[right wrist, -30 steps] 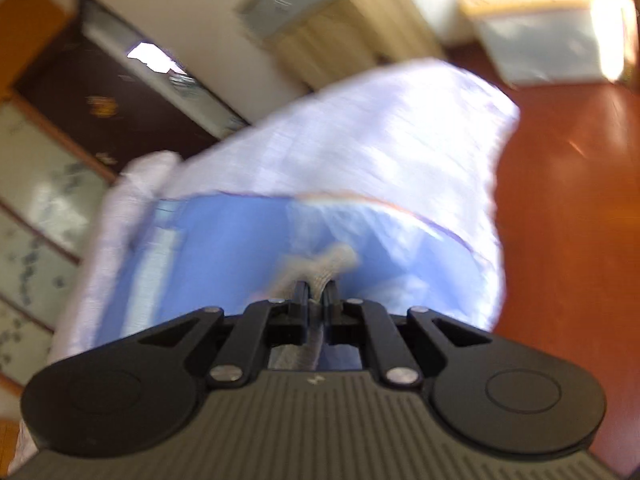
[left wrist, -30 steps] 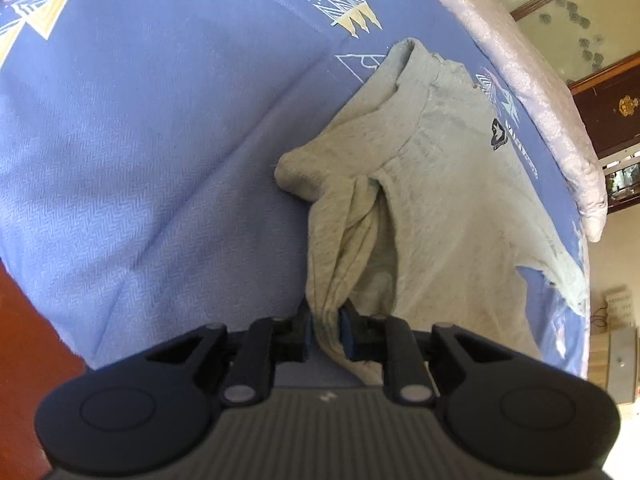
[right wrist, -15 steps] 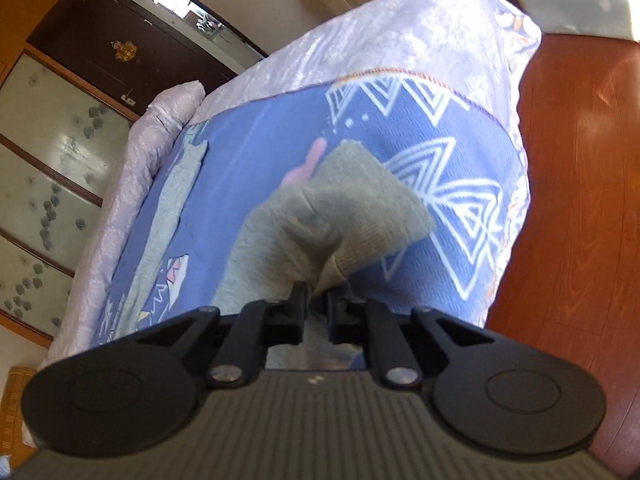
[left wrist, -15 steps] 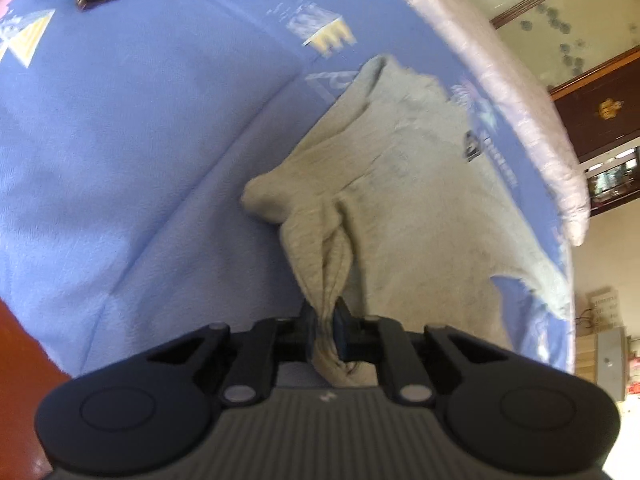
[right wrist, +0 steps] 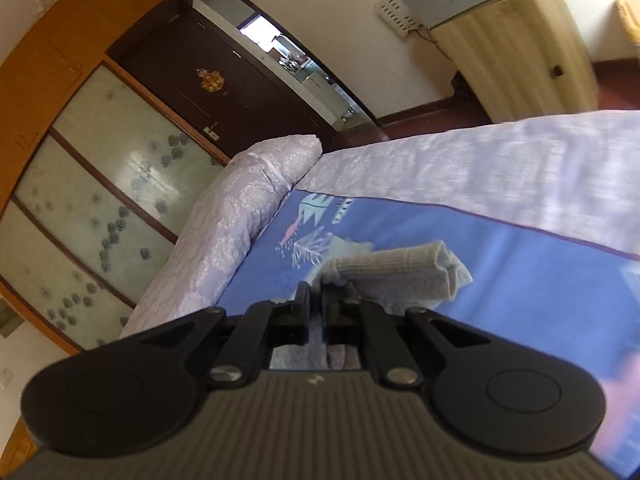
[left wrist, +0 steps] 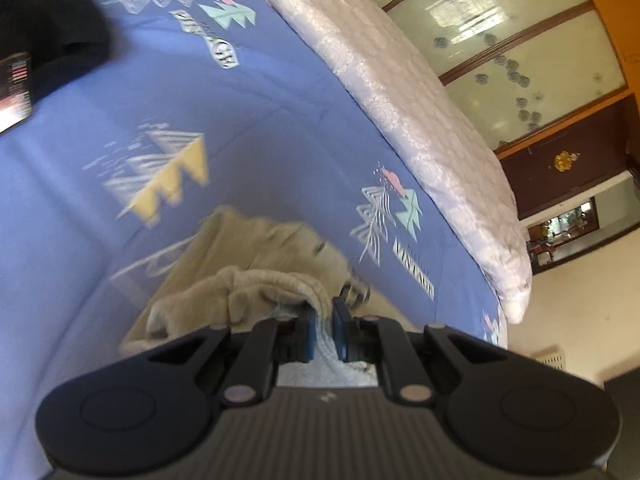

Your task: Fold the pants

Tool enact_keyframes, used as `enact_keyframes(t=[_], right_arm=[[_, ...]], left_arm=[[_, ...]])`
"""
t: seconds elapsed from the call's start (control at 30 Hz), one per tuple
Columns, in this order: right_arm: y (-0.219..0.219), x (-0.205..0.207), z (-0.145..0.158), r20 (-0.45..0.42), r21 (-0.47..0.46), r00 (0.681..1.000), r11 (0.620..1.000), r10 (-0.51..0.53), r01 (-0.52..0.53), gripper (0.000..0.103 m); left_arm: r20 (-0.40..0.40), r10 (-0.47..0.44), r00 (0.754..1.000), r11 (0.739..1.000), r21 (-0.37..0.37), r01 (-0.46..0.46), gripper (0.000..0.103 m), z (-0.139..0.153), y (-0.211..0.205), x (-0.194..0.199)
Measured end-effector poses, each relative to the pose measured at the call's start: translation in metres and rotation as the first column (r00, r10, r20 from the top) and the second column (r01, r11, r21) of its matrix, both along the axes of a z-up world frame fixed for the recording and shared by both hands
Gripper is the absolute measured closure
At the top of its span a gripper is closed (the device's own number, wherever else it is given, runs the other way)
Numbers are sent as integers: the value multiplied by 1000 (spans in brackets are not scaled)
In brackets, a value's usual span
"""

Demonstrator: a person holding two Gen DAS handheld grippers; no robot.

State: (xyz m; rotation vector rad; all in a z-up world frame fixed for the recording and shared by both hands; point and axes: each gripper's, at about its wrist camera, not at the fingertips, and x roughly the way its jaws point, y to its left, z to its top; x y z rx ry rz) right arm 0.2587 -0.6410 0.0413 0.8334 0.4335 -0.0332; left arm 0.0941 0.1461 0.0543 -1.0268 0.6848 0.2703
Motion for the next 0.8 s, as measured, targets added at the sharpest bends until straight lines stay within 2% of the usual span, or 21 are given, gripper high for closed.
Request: enact_keyframes(t=[0.2,0.27,0.3,0.33,0.37,0.4,0.43,0.5,0.53,0.57,0.63,0.7,0.8], right_arm=[[34,134,-35,-113,-46,994,999,-10,5,95],[53,179,-51,-161,-97,987,995,-8,-8,95],[61,196,-59,-182,-116,983,993,3,-25,89],[69,212,-67,-199,-120,980,992,18,-42,86],[73,226,-75,-214,-109,976,993,29,-53,68],[73,231,-77,-214,-94,977,995,23,-44,53],[71,230,-77,-185,-76,983,997,6,-20,52],[58,217,-69,-97,-55,995,998,11,-17,53],[48,211,-66,-72,-67,997,998,14,-19,53],[38,205,-64,-64,-86,998,996,8,-13,53],[21,192,-63,-84,-121,996,993,-5,-6,53],[1,174,-71,-119,-119,993,993,-2,-13,53],[-17,148,-86,-152,-57,988,998,10,-19,53]], left_arm=[[-125,25,992,999,33,-21,94,-35,19,120],[-182,48,982,998,59,-38,89,-53,22,151],[-229,54,972,996,85,-35,87,-63,22,167],[-276,50,960,995,99,-24,79,-74,23,178],[-309,47,950,995,98,-17,76,-83,25,184],[-317,46,947,996,88,-19,76,-87,27,183],[-303,38,952,997,78,-15,75,-87,28,178],[-258,12,966,996,91,12,57,-77,27,158],[-237,0,971,994,110,27,42,-71,25,145],[-214,-17,977,990,131,46,35,-63,22,128],[-181,-50,982,984,157,79,26,-51,13,92],[-144,-62,988,982,166,86,26,-41,4,51],[-82,-7,997,985,174,21,18,-33,-1,-16]])
